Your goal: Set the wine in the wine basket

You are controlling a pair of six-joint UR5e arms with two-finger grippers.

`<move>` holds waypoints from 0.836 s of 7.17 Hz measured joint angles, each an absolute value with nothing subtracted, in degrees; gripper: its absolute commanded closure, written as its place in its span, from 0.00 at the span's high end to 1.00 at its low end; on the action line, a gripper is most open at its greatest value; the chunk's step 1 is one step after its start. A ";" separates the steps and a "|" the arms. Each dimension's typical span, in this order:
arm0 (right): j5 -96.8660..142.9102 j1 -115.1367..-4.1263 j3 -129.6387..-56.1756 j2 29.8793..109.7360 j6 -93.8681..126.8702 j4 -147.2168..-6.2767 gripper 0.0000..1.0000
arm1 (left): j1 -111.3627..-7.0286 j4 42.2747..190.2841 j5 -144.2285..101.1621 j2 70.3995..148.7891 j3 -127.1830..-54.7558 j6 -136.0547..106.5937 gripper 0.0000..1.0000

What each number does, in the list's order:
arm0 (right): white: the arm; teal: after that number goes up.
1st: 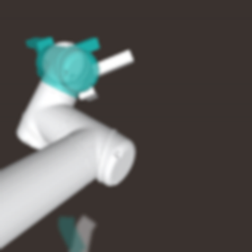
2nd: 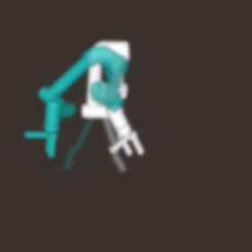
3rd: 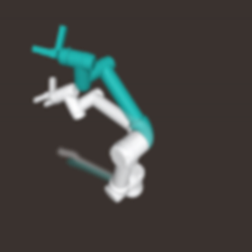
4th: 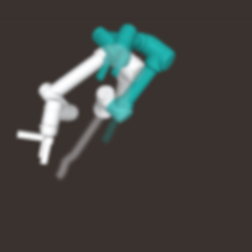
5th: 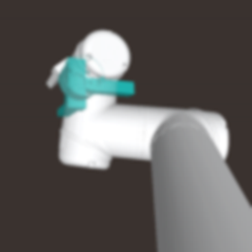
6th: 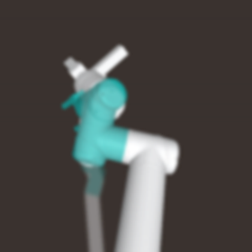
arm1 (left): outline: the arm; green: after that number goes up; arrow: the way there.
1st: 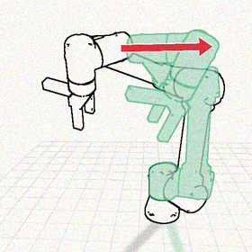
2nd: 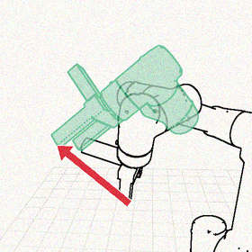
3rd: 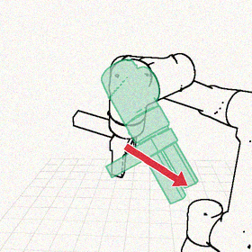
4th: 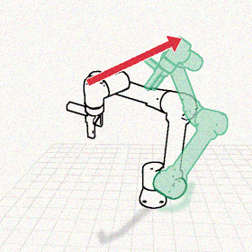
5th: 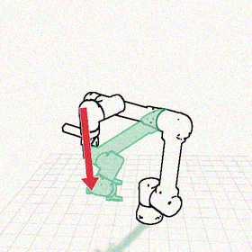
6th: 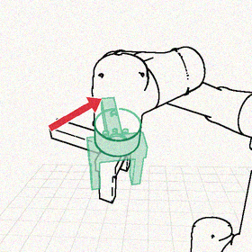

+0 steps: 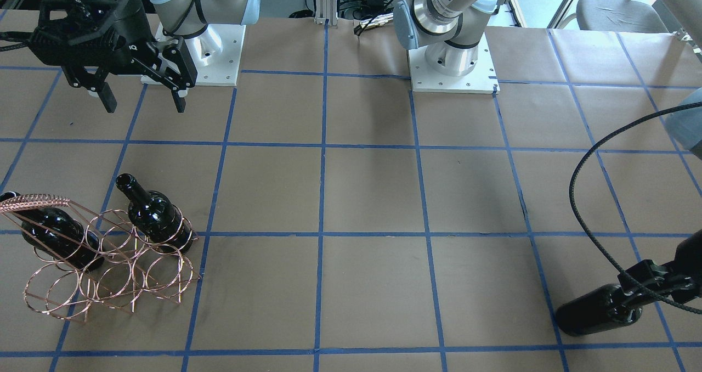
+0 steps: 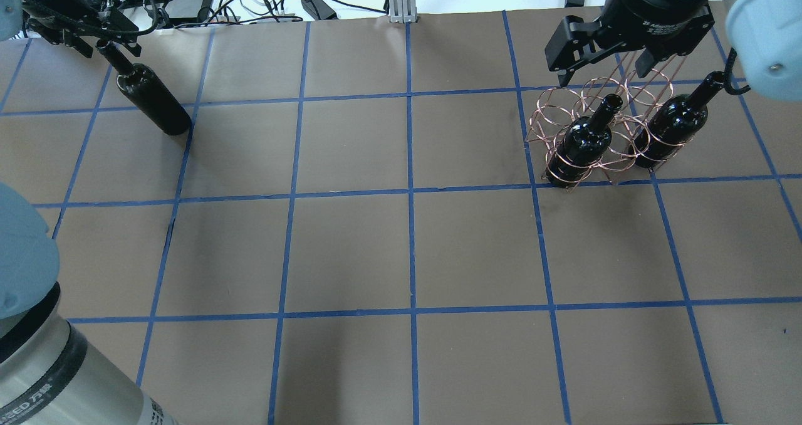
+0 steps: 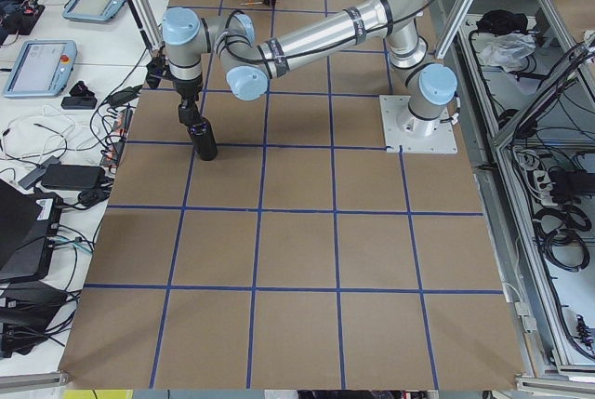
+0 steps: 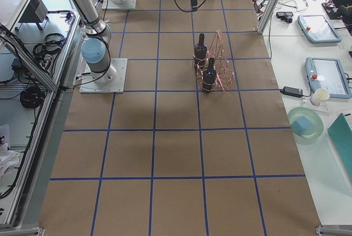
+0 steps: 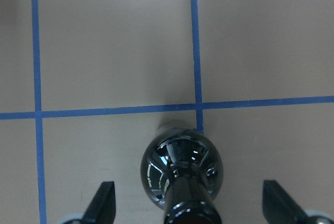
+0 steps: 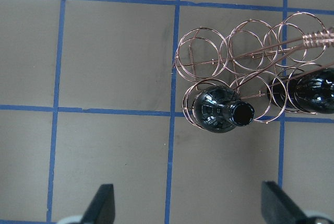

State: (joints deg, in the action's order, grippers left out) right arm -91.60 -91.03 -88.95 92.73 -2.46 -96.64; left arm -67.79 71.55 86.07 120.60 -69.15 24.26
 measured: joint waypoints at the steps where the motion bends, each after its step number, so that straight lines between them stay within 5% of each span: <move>1: -91.64 -91.04 -88.94 92.73 -2.46 -96.62 1.00 | -67.82 71.73 86.09 120.85 -69.32 24.34 0.69; 2: -91.66 -91.05 -88.95 92.72 -2.46 -96.60 1.00 | -67.82 72.27 86.20 120.81 -69.53 24.35 0.68; 4: -91.67 -91.05 -88.95 92.72 -2.52 -96.59 1.00 | -67.83 73.74 86.48 120.19 -69.65 24.33 0.44; 5: -91.67 -91.05 -88.94 92.72 -2.54 -96.59 1.00 | -67.84 74.33 86.64 119.77 -69.64 24.29 0.30; 6: -91.67 -91.05 -88.94 92.72 -2.54 -96.61 1.00 | -67.83 74.61 86.71 119.55 -69.62 24.29 0.04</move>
